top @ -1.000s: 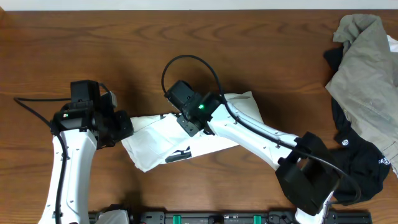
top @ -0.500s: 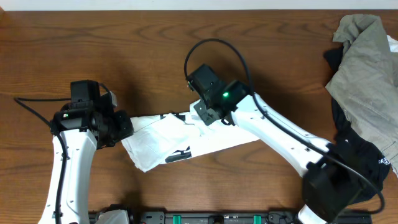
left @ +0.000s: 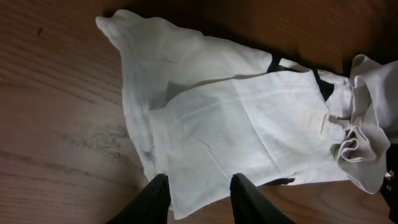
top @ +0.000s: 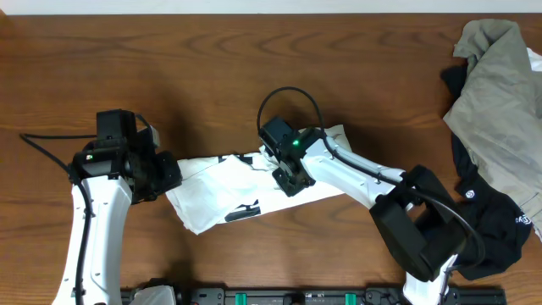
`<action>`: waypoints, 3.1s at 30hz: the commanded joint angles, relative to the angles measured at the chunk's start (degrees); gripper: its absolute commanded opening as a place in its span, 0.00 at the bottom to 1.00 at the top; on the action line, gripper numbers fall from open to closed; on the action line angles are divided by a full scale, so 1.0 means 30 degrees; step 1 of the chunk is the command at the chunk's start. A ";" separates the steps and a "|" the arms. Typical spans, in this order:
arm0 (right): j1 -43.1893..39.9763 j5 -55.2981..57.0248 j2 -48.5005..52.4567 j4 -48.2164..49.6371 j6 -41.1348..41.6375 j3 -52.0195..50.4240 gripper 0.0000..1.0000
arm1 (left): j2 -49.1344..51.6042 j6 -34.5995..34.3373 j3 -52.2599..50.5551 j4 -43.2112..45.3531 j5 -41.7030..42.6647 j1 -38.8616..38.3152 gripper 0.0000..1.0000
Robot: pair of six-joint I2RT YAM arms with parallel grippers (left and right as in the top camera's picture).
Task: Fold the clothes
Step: 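Pull the shirt's left end inward with the left gripper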
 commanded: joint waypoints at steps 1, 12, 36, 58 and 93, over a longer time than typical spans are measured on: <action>0.0554 -0.1661 0.0350 0.0117 0.0211 -0.0590 0.14 | -0.0102 0.0240 0.0036 -0.0175 0.0240 -0.0029 0.36; 0.0918 -0.1712 0.0328 0.0393 0.0430 -0.0554 0.16 | 0.0918 -0.2251 -0.1370 -0.0291 -0.1093 -0.0029 0.36; 0.0896 -0.1559 0.0328 0.0393 0.0430 -0.0561 0.16 | 0.9049 -0.3563 -0.1778 0.2900 -0.3249 -0.0029 0.36; 0.0918 -0.1559 0.0328 0.0364 0.0423 -0.0561 0.16 | 0.9726 -0.0882 -0.1770 0.4503 0.0663 0.0466 0.36; 0.0699 -0.0262 -0.2783 -0.0678 0.0335 0.1800 0.22 | 0.8466 -0.0597 -0.0561 0.5625 0.0867 0.3592 0.06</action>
